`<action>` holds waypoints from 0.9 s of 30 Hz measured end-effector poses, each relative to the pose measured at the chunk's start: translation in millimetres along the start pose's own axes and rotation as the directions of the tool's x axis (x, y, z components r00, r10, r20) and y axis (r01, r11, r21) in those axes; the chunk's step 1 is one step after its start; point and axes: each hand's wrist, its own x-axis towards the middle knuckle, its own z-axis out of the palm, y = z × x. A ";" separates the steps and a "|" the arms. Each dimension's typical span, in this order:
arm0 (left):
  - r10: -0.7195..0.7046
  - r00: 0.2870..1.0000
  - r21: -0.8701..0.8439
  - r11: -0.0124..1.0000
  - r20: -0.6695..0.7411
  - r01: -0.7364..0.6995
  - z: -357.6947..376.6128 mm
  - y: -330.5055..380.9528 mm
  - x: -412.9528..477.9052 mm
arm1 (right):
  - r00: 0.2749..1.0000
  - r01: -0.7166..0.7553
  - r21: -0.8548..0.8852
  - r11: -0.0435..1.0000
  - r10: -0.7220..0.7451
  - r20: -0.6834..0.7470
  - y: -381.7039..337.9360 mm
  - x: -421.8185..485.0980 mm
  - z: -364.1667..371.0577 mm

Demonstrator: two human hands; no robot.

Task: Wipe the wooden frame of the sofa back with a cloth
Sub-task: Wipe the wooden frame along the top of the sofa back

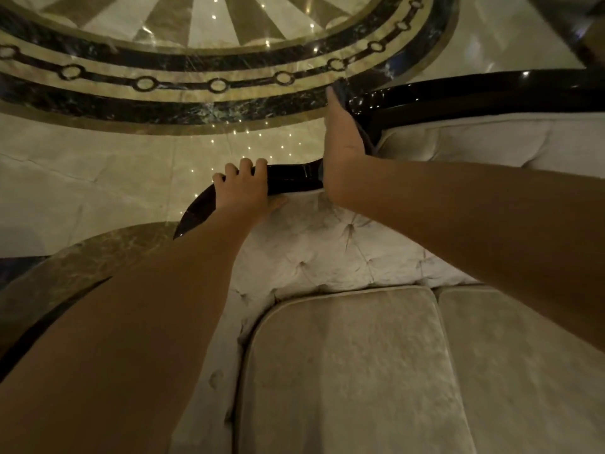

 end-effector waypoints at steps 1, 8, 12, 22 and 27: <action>-0.001 1.000 -0.008 1.000 0.006 0.001 0.9 -0.9 0.3 | 0.999 -0.012 0.087 0.996 0.015 -0.036 6.9 -3.2 0.3; 0.000 0.994 -0.077 0.997 0.105 0.008 -2.5 -3.9 7.4 | 0.800 0.232 0.918 0.322 0.473 -0.369 26.8 -8.1 62.6; 0.009 0.994 -0.092 0.996 0.108 0.001 -2.1 -3.0 8.0 | 0.685 0.036 0.997 0.072 0.724 -0.077 12.3 -4.7 55.0; -0.109 0.955 -0.018 0.993 0.274 0.119 -25.5 13.1 6.3 | 0.870 0.039 0.975 -0.221 0.487 0.076 55.1 -23.0 192.9; -0.277 0.956 -0.695 0.670 0.093 0.261 -95.9 92.8 28.5 | 0.879 0.252 0.967 -0.046 0.429 -0.209 52.9 -20.4 155.2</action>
